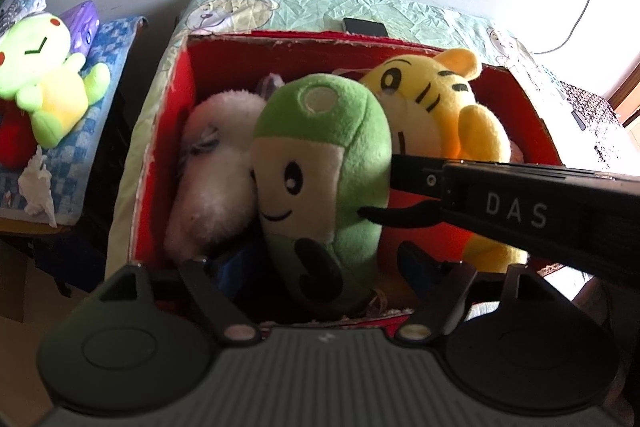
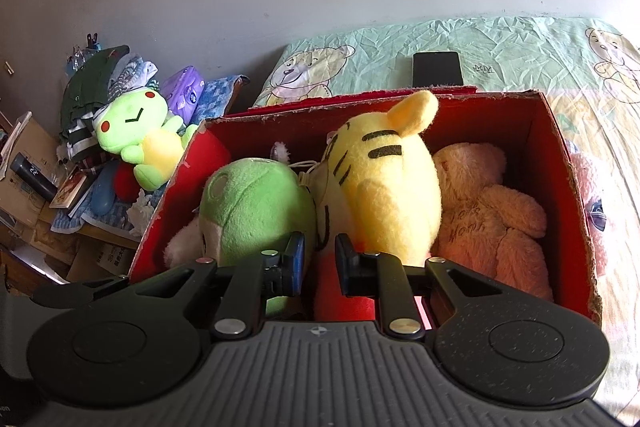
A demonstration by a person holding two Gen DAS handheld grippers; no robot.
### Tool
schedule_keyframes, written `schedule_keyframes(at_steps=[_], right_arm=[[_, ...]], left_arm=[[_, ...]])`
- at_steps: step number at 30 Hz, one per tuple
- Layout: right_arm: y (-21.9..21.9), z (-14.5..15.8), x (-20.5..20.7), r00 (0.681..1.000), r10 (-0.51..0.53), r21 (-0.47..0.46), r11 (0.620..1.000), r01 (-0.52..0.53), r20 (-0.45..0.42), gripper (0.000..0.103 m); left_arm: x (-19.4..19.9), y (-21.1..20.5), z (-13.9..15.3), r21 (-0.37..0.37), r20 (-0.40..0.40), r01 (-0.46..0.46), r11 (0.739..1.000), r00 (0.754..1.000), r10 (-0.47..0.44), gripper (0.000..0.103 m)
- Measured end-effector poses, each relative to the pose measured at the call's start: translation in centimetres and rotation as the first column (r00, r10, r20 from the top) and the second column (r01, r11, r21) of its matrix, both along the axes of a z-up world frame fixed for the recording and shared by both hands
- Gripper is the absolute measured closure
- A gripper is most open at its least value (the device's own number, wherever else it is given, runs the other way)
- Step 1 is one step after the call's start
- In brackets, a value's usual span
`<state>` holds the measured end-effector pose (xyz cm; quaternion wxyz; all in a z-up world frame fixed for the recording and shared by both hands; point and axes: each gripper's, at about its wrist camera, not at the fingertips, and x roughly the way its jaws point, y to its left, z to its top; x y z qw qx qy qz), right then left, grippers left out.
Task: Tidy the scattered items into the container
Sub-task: 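Raise the open right gripper out of the box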
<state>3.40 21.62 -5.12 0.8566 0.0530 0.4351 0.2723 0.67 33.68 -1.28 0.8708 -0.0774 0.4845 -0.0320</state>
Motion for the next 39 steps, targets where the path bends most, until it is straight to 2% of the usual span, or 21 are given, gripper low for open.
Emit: schedule_keyframes(at_steps=[12, 20, 24, 27, 31, 39], right_arm=[[0.1, -0.1, -0.3, 1.0, 0.013, -0.016, 1.0, -0.012, 0.021, 0.084], [-0.2, -0.2, -0.3, 1.0, 0.012, -0.001, 1.0, -0.012, 0.015, 0.084], [-0.2, -0.2, -0.4, 1.0, 0.012, 0.0, 1.0, -0.012, 0.016, 0.084], [-0.3, -0.1, -0.5, 1.0, 0.013, 0.003, 1.0, -0.013, 0.015, 0.084], [-0.4, -0.1, -0.5, 1.0, 0.01, 0.012, 1.0, -0.011, 0.011, 0.084], [-0.8, 0.1, -0.8, 1.0, 0.011, 0.026, 1.0, -0.011, 0.006, 0.084]], left_arm=[[0.3, -0.2, -0.6, 0.002, -0.039, 0.018, 1.0, 0.999, -0.018, 0.011], [0.2, -0.3, -0.8, 0.014, -0.046, 0.02, 1.0, 0.999, -0.019, 0.011], [-0.2, -0.5, -0.5, 0.041, -0.025, 0.021, 0.999, 1.0, -0.02, 0.012], [-0.5, -0.2, 0.0, 0.033, -0.011, 0.02, 0.999, 1.0, -0.02, 0.012], [-0.5, 0.1, 0.2, 0.044, -0.008, 0.004, 0.999, 1.0, -0.004, 0.024], [-0.5, 0.3, 0.2, 0.043, -0.017, -0.022, 0.999, 1.0, 0.023, 0.024]])
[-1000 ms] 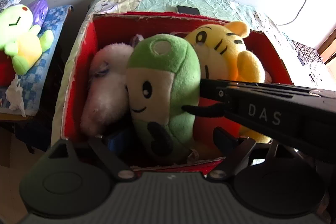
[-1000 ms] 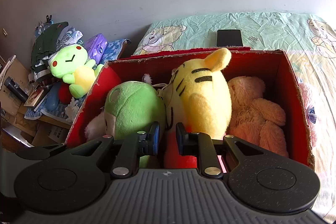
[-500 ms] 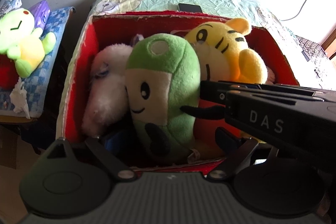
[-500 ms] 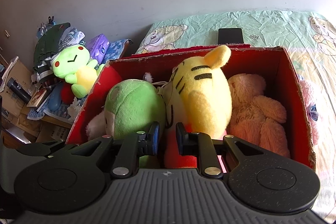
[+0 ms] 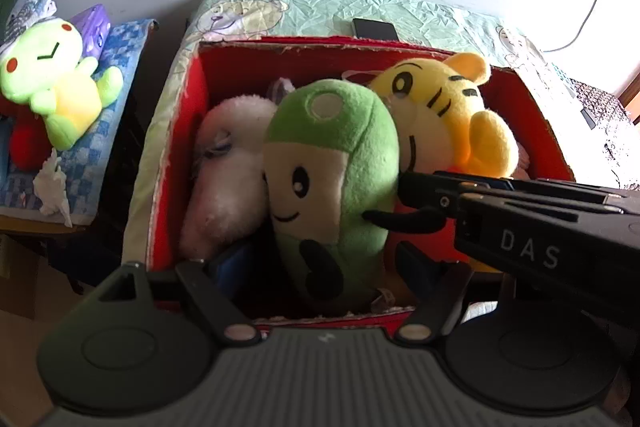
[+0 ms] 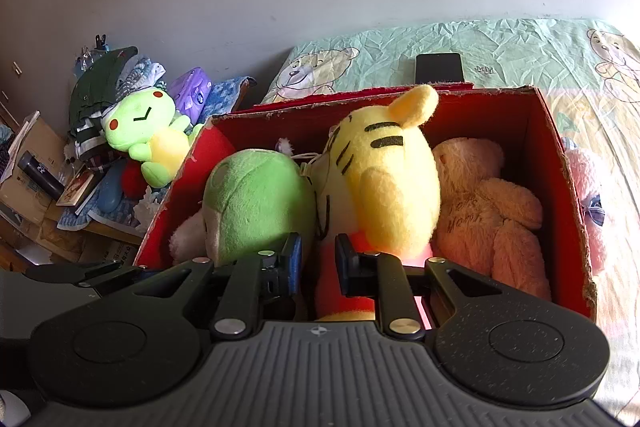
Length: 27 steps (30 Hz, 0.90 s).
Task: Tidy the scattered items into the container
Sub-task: 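Raise the open right gripper out of the box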
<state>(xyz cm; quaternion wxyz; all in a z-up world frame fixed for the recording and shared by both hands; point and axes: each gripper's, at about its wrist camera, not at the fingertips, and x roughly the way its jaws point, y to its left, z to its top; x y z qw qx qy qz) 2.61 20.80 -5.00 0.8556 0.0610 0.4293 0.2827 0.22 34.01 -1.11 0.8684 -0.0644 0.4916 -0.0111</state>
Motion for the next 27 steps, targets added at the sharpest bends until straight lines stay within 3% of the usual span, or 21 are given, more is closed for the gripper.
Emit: schedule_keyframes(at_steps=[13, 27], right_arm=[[-1.5, 0.7, -0.8, 1.0, -0.021, 0.043, 0.999, 0.021, 0.0, 0.081], [-3.0, 1.5, -2.0, 0.997, -0.076, 0.0, 0.997, 0.076, 0.021, 0.079]], left_arm=[[0.0, -0.8, 0.6, 0.038, 0.018, -0.015, 0.999, 1.0, 0.014, 0.025], [-1.3, -2.0, 2.1, 0.127, 0.075, -0.063, 0.99, 0.996, 0.054, 0.023]])
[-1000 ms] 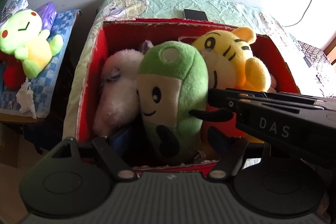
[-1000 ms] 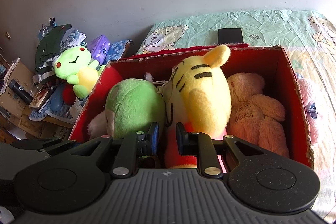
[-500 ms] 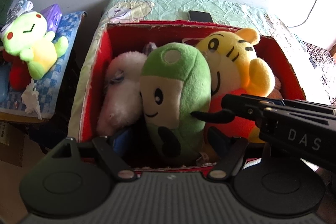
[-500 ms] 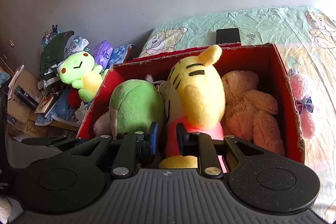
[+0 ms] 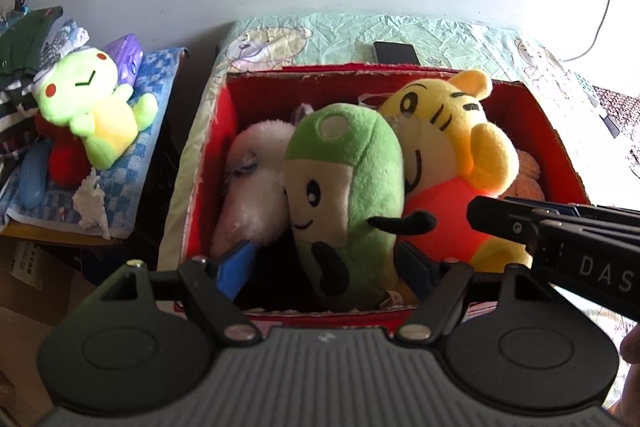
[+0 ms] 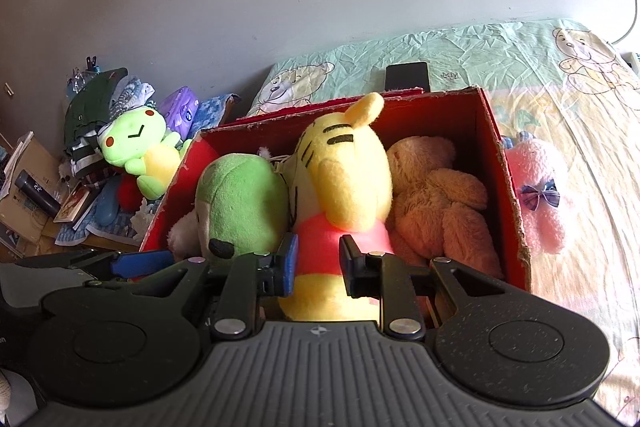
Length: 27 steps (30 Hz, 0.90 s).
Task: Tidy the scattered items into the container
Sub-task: 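Move the right gripper to the white bunny with blue bow on the sheet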
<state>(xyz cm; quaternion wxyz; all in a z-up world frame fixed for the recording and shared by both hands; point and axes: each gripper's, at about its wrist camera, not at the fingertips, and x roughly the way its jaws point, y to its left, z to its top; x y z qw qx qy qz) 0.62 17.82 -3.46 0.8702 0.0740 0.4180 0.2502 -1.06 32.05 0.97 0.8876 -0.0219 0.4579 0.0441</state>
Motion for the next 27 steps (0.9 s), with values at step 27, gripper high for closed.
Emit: schedule_keyframes(at_steps=[27], right_arm=[[-6.9, 0.2, 1.0, 0.998, 0.014, 0.045, 0.999, -0.011, -0.056, 0.071]], left_arm=[[-0.4, -1.7, 1.1, 0.11, 0.013, -0.179, 0.978, 0.984, 0.178, 0.018]])
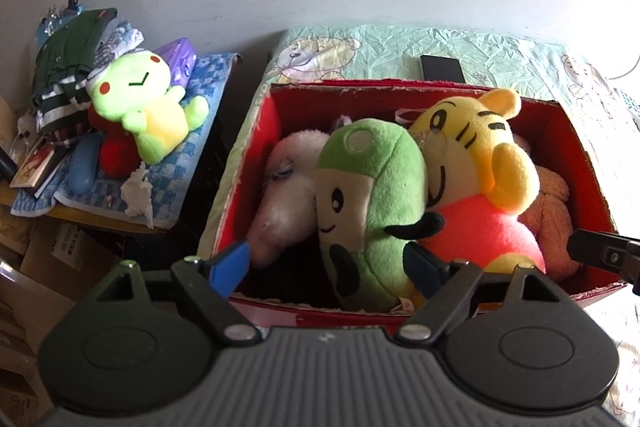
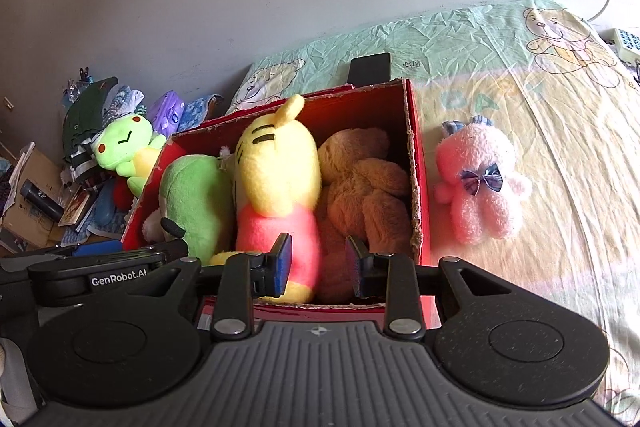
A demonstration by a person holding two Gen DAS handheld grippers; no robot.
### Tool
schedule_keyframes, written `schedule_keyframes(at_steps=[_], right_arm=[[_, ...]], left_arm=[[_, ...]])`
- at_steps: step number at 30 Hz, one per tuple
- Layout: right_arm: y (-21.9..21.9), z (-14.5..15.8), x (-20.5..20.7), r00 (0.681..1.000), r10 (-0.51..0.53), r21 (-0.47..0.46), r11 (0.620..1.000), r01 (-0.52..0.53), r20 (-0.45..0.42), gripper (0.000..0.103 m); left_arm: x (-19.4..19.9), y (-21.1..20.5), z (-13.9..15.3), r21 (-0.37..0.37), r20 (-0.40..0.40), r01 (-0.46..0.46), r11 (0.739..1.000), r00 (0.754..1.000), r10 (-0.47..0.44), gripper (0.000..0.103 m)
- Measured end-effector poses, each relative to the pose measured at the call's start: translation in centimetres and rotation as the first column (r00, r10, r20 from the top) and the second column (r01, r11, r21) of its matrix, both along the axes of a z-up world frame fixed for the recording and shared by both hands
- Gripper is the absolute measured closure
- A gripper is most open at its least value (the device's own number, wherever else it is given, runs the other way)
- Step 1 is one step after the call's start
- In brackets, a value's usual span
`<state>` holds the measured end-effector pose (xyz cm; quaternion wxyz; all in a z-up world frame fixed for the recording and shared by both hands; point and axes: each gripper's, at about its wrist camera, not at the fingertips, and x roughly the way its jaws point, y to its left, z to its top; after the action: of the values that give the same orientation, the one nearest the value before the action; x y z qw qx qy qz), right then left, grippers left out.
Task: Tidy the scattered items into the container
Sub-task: 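Move the right gripper to the white bunny with blue bow on the sheet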
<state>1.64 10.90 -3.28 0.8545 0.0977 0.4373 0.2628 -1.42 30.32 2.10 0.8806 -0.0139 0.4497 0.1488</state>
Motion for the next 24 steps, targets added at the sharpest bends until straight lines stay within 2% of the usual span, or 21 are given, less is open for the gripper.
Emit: schedule_keyframes(at_steps=[2, 5, 8, 12, 15, 19, 24], right_arm=[[-1.0, 0.2, 0.5, 1.0, 0.02, 0.018, 1.0, -0.02, -0.009, 0.071], [-2.8, 0.3, 1.1, 0.999, 0.039, 0.023, 0.999, -0.039, -0.007, 0.071], [-5.3, 0.1, 1.9, 0.999, 0.043, 0.024, 0.999, -0.042, -0.014, 0.071], [-9.4, -0.3, 3.4, 0.999, 0.027, 0.044, 0.999, -0.026, -0.031, 0.07], [-12.1, -1.0, 4.5, 0.999, 0.006, 0.027, 1.0, -0.005, -0.035, 0.07], [-15.2, -2.8, 6.2, 0.997, -0.025, 0.017, 1.0, 0.026, -0.074, 0.07], [-17.5, -5.3, 8.6, 0.993, -0.01, 0.025, 1.0, 0.014, -0.119, 0.069]], left_arm=[[-0.4, -0.4, 0.5, -0.003, 0.006, -0.031, 1.0, 1.0, 0.031, 0.018], [-0.9, -2.0, 1.9, 0.002, 0.041, -0.031, 1.0, 0.999, 0.031, 0.019], [-0.7, -5.0, 2.9, -0.001, 0.081, 0.006, 1.0, 0.997, -0.006, 0.019], [0.2, -9.8, 3.1, -0.069, 0.105, 0.11, 0.992, 0.989, -0.103, 0.025], [1.0, -13.2, 3.0, -0.126, 0.13, 0.194, 0.973, 0.976, -0.177, 0.029], [2.1, -17.6, 2.3, -0.192, 0.161, 0.306, 0.932, 0.947, -0.278, 0.029], [3.7, -22.4, -0.3, -0.201, 0.147, 0.403, 0.893, 0.913, -0.38, 0.028]])
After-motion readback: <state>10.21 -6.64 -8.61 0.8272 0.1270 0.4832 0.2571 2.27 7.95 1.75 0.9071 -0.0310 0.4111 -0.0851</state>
